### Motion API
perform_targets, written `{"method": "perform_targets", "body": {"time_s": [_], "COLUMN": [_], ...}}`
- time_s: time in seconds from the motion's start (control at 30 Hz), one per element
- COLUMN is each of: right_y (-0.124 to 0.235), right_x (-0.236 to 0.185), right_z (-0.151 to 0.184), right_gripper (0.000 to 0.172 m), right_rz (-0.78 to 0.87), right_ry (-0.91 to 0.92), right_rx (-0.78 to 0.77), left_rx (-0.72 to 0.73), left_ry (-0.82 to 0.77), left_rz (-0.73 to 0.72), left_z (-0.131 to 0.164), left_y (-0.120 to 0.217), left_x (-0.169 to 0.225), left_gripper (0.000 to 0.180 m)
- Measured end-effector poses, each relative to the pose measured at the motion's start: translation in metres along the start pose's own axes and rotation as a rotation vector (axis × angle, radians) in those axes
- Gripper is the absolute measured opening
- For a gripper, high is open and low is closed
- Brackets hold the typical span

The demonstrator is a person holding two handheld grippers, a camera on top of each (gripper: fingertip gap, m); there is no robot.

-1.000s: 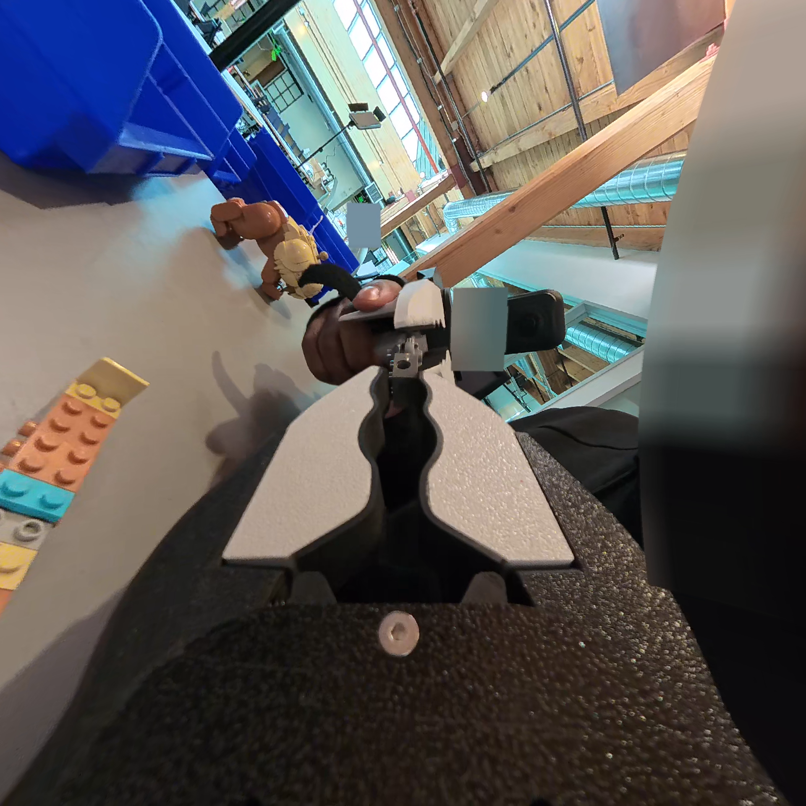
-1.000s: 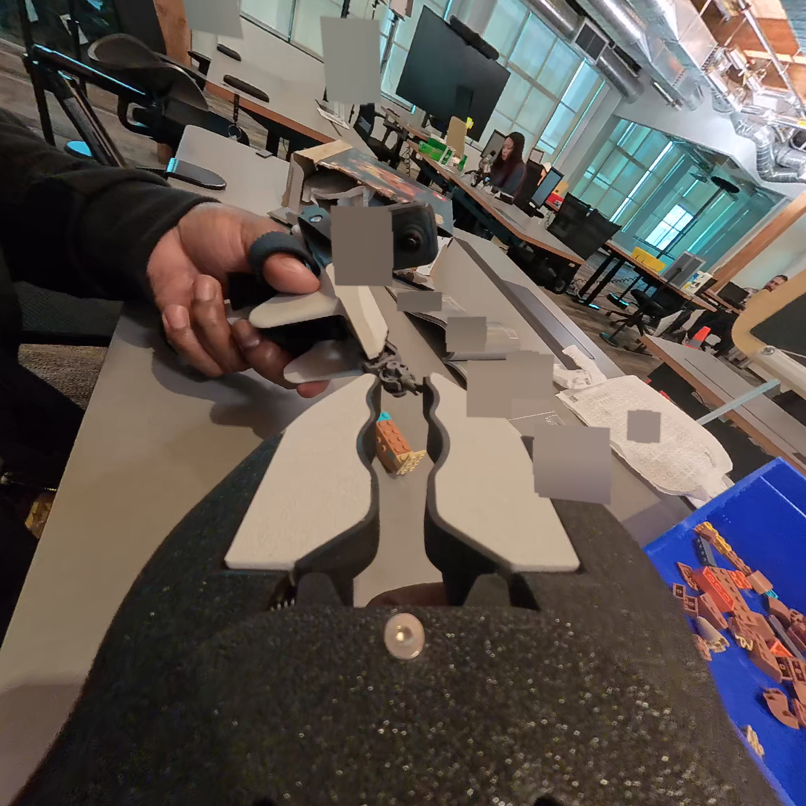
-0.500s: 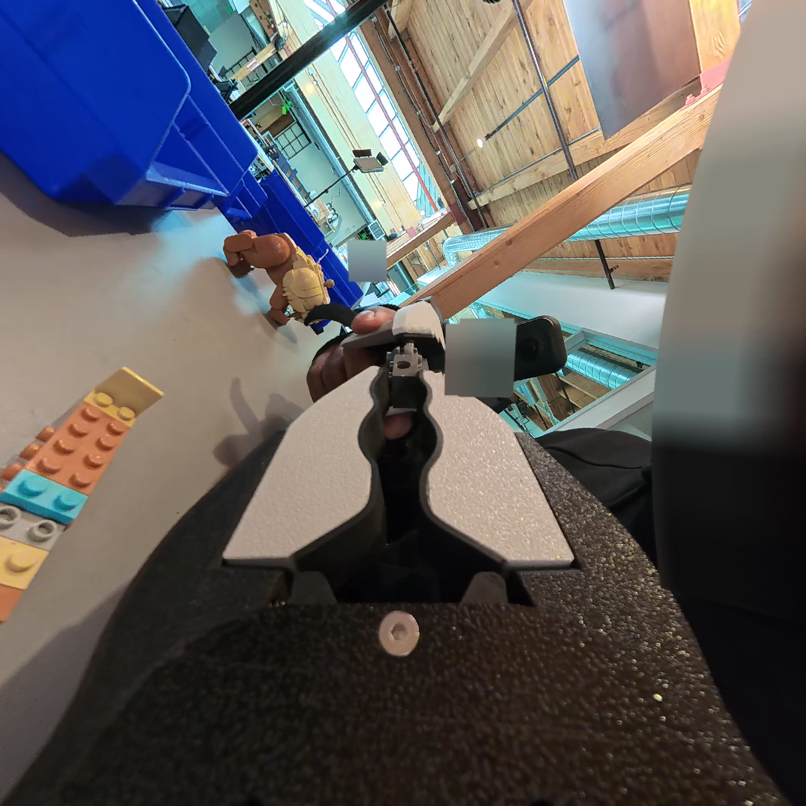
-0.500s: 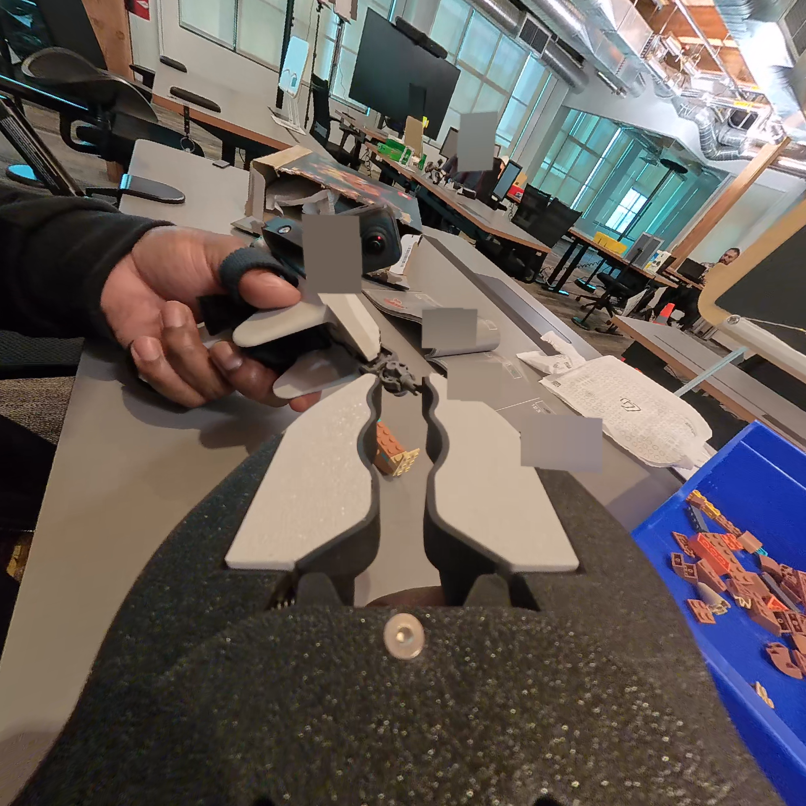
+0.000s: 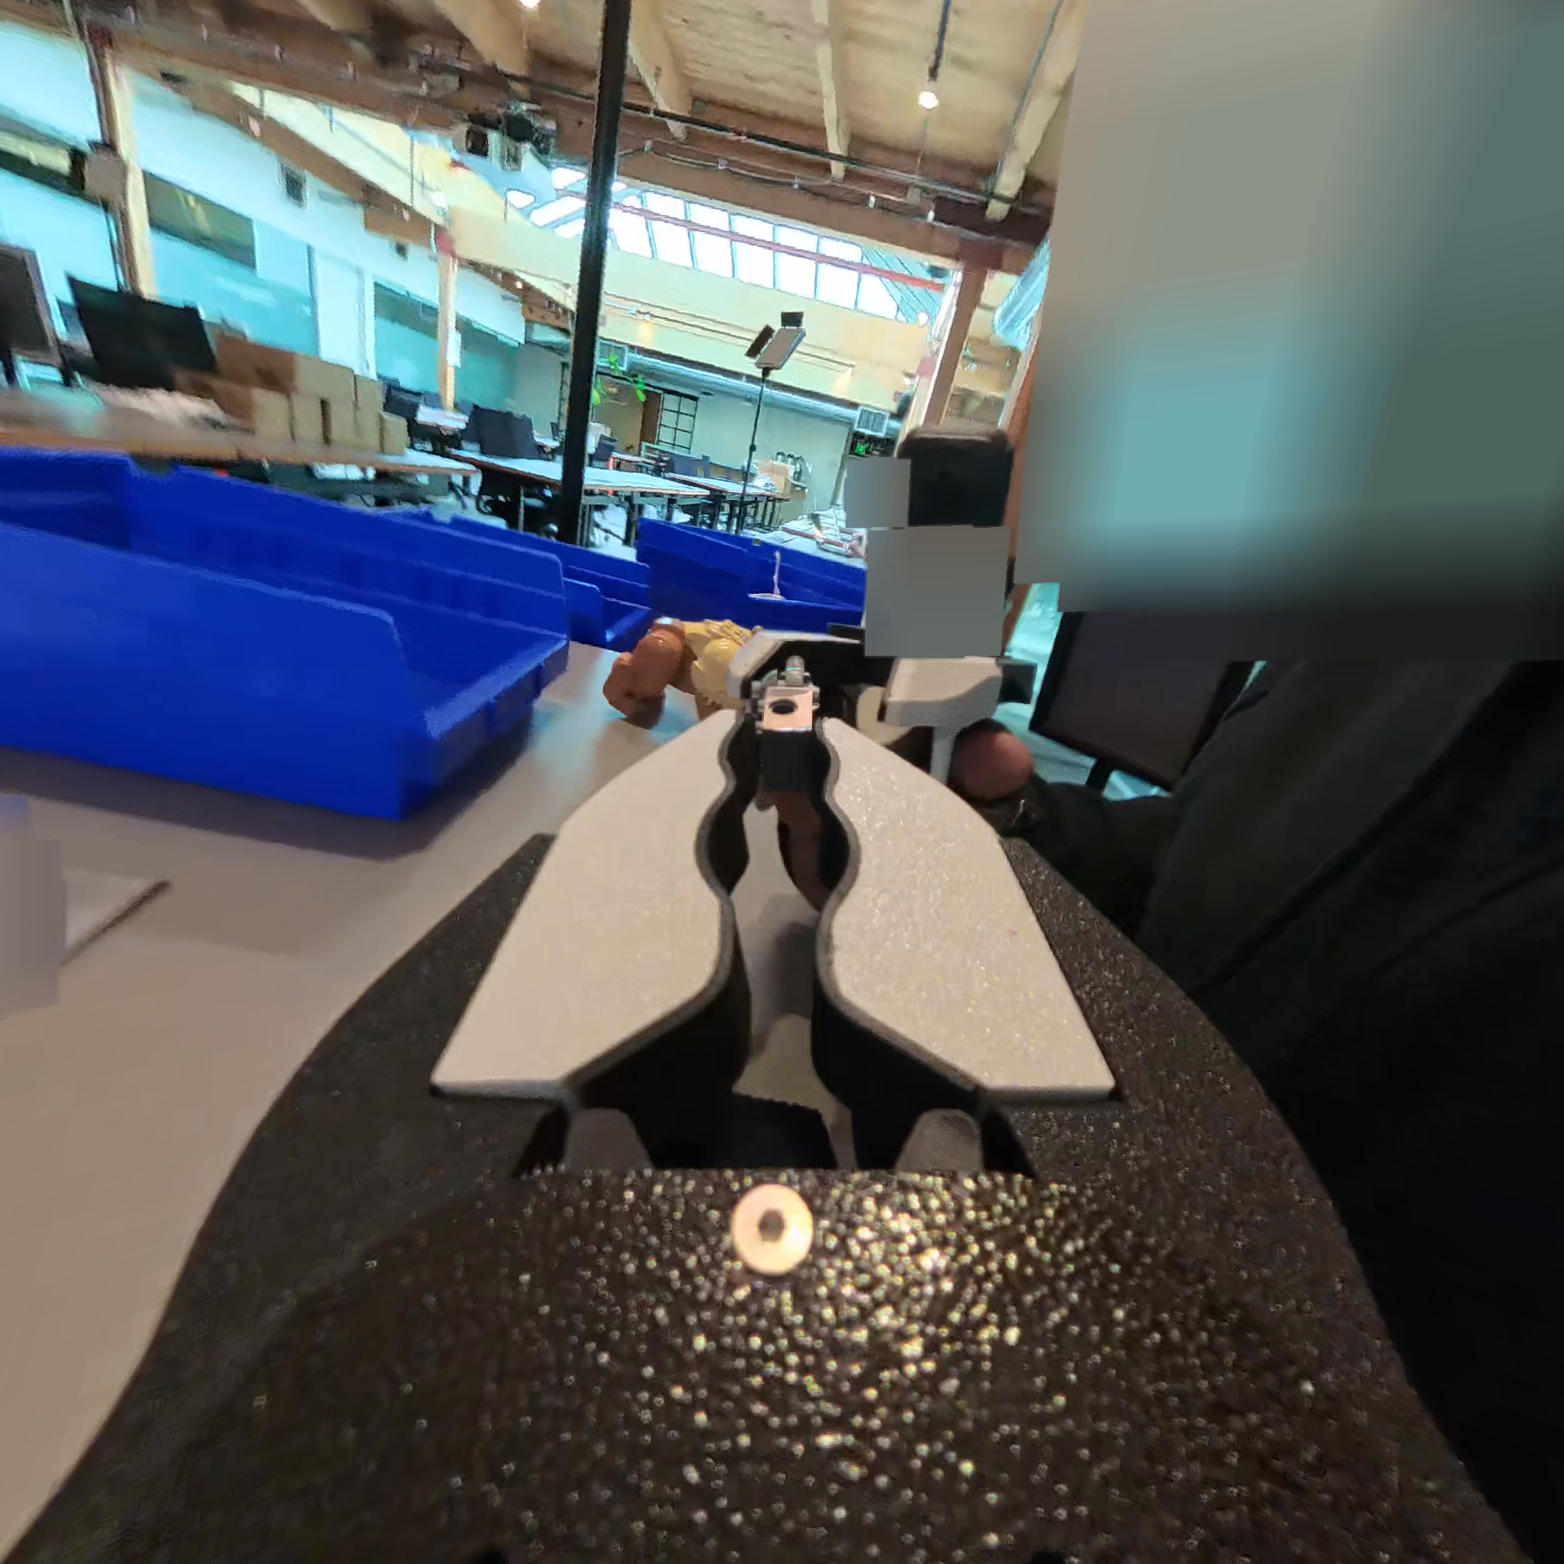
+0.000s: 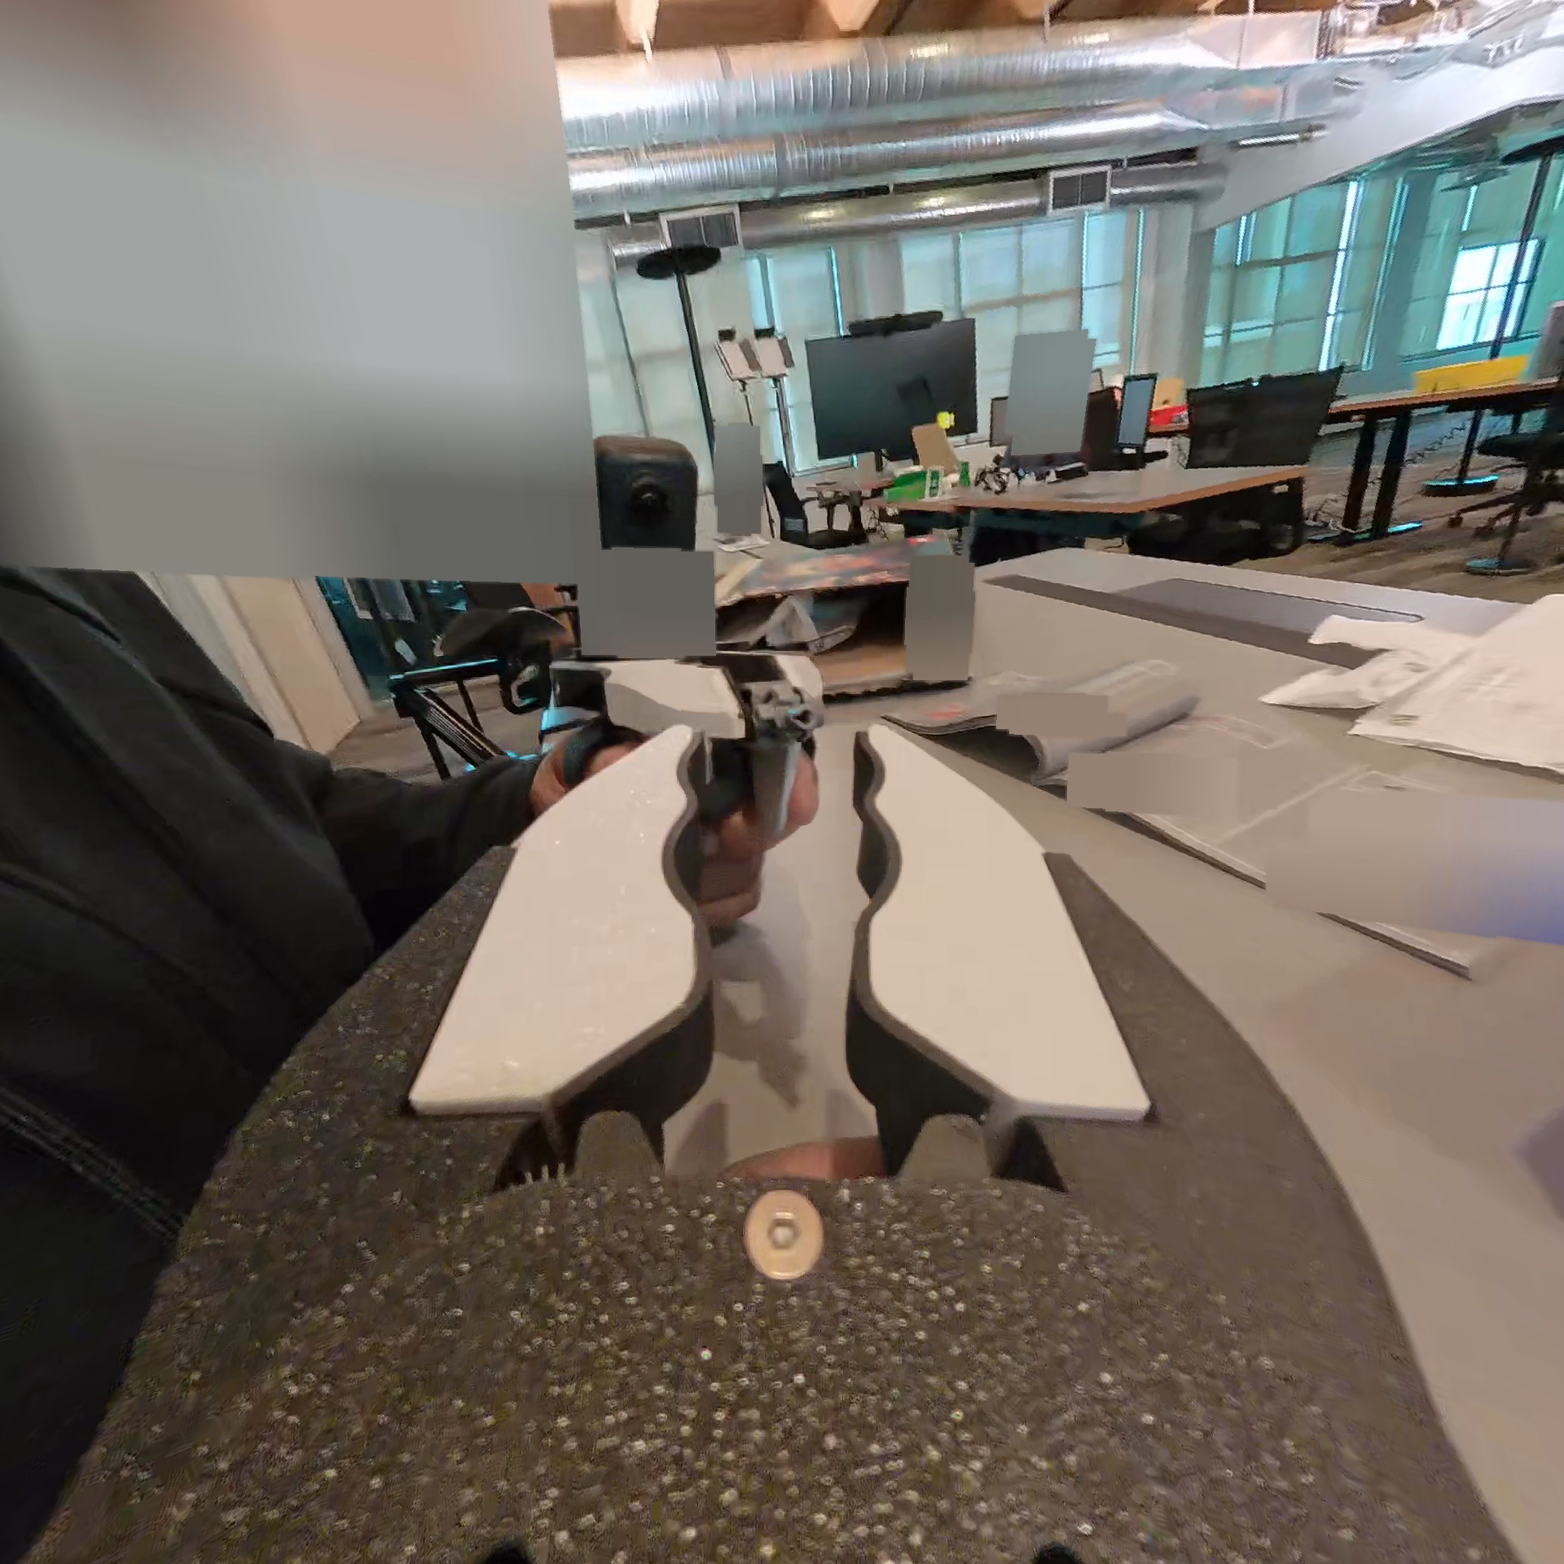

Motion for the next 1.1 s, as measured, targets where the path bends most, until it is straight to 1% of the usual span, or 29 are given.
{"method": "perform_targets", "body": {"time_s": [0.1,0.3,0.63,0.83,1.1], "right_y": [-0.003,-0.004,-0.002,-0.001,-0.001], "right_x": [-0.003,-0.006,-0.008,-0.01,-0.011], "right_z": [0.003,0.002,0.003,0.003,0.003], "right_gripper": [0.031,0.016,0.016,0.016,0.014], "right_rz": [-0.022,-0.034,-0.046,-0.047,-0.04], "right_ry": [-0.002,0.015,0.015,0.065,0.076], "right_rx": [0.013,0.048,0.075,0.074,0.072], "left_rx": [0.0,0.009,0.018,0.016,0.012], "left_ry": [-0.076,-0.075,-0.123,-0.148,-0.159], "left_rz": [0.026,0.059,0.054,0.057,0.058], "left_z": [0.001,0.004,0.005,0.005,0.005], "left_y": [-0.001,-0.002,-0.003,-0.003,-0.003], "left_x": [0.005,0.008,0.013,0.016,0.017], "left_gripper": [0.011,0.011,0.011,0.011,0.011]}}
Point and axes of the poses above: each gripper's, where its closed fingertips meet, y back along the fingers, z out of its underside, x = y × z across the jaws, the point moved 8 cm from there along y, back along the fingers, and after that the axes turned 7 degrees about x, right-handed, at the moved point
